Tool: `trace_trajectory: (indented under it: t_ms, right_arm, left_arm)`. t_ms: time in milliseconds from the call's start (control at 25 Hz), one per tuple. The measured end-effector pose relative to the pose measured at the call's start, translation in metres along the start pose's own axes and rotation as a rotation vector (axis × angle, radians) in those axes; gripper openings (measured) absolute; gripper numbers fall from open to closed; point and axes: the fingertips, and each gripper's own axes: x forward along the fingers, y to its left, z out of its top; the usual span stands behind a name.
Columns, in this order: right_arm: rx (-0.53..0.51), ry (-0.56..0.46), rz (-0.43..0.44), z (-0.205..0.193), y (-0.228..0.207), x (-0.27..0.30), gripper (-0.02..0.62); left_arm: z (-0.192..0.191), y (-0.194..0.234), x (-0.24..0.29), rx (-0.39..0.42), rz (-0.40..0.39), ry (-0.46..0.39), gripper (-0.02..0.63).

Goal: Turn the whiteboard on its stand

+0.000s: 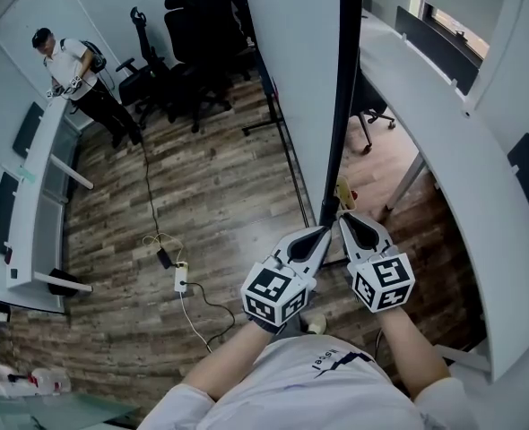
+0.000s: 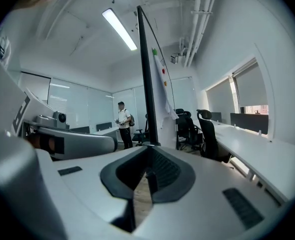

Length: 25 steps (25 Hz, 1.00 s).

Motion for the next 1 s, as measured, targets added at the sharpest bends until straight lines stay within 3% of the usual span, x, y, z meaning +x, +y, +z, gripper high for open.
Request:
trace_trajectory:
  t_ms: [160, 1000]
  right_arm:
    - [-0.009, 0.002, -0.003, 0.000, -0.001, -0.005, 0.014]
    - [-0.039, -0.067, 0.015, 0.027, 0.002, -0.012, 0.014]
  left_arm:
    - [0.003, -0.004, 0.003, 0.005, -0.001, -0.011, 0.012]
    - [0.026, 0.002, 0.001, 0.022, 0.030, -0.049, 0.012]
